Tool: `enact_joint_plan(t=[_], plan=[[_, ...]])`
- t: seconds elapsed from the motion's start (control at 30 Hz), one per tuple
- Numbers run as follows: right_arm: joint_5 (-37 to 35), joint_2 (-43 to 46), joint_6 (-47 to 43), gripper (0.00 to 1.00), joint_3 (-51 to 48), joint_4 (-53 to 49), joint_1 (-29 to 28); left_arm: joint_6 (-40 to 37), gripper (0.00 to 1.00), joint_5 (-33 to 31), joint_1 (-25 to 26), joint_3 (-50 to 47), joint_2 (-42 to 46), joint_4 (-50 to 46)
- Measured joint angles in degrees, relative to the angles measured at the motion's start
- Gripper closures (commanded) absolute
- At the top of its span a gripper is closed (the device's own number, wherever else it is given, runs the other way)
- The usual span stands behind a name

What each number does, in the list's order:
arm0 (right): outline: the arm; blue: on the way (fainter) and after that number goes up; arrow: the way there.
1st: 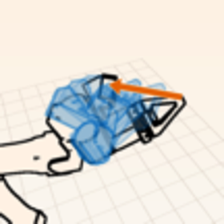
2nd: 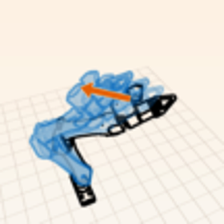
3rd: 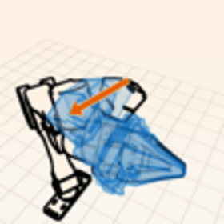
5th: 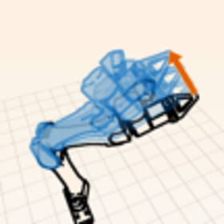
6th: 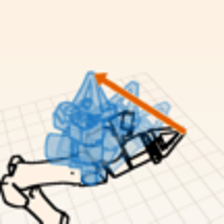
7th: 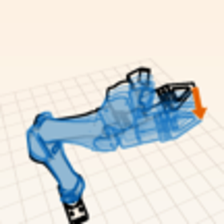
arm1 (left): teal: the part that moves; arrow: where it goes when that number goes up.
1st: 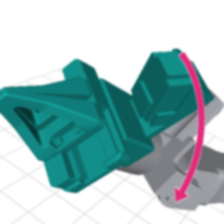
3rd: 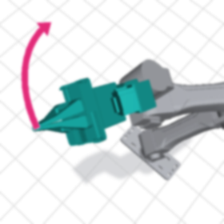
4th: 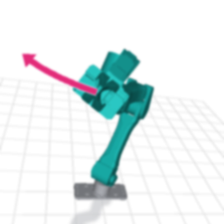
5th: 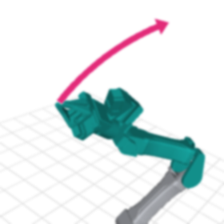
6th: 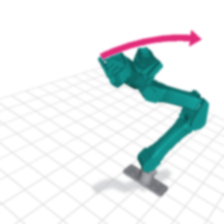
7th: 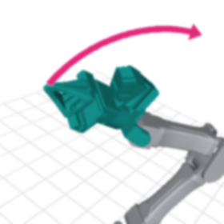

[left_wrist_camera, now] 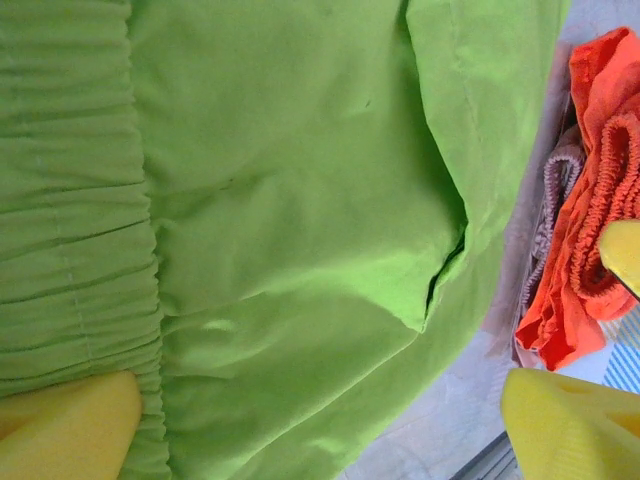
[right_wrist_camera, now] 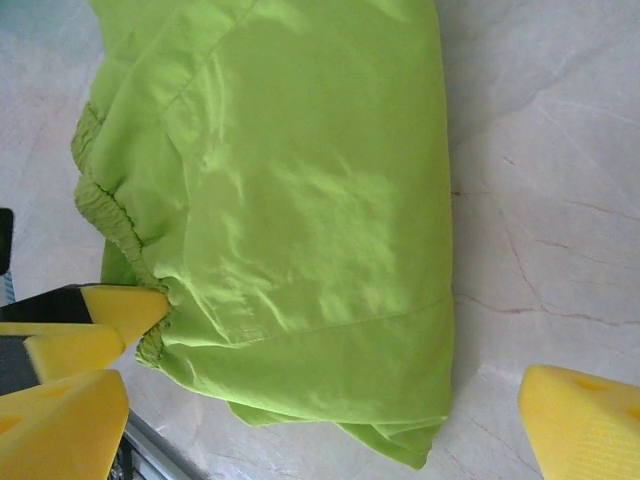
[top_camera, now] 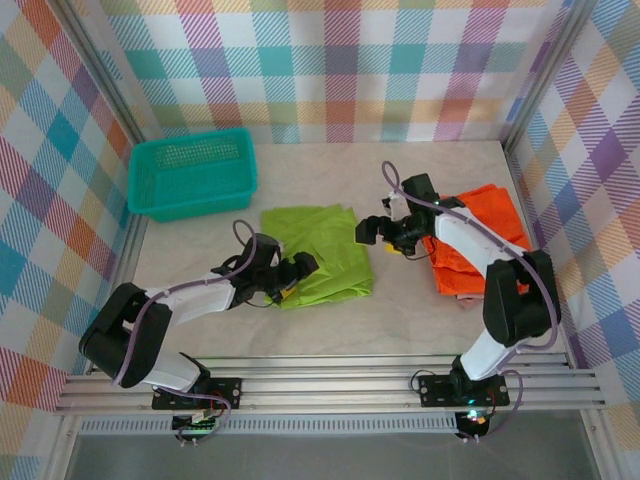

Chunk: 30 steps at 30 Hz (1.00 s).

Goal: Fold and stack the shorts

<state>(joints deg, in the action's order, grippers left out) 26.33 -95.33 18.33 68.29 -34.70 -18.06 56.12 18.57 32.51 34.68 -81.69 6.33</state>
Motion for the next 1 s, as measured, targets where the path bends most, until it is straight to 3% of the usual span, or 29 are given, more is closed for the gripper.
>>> enact_joint_plan(t=[0.37, 1.0], plan=[[3.02, -12.31, -2.78, 0.07, 5.11, -0.48, -0.33, -0.61, 0.06, -1.09, 0.0, -1.44, 0.98, 1.03], [5.92, -16.85, -0.96, 0.13, 5.11, 4.0, -3.8, -0.63, 0.06, -1.16, 0.0, -1.44, 0.92, 1.18]])
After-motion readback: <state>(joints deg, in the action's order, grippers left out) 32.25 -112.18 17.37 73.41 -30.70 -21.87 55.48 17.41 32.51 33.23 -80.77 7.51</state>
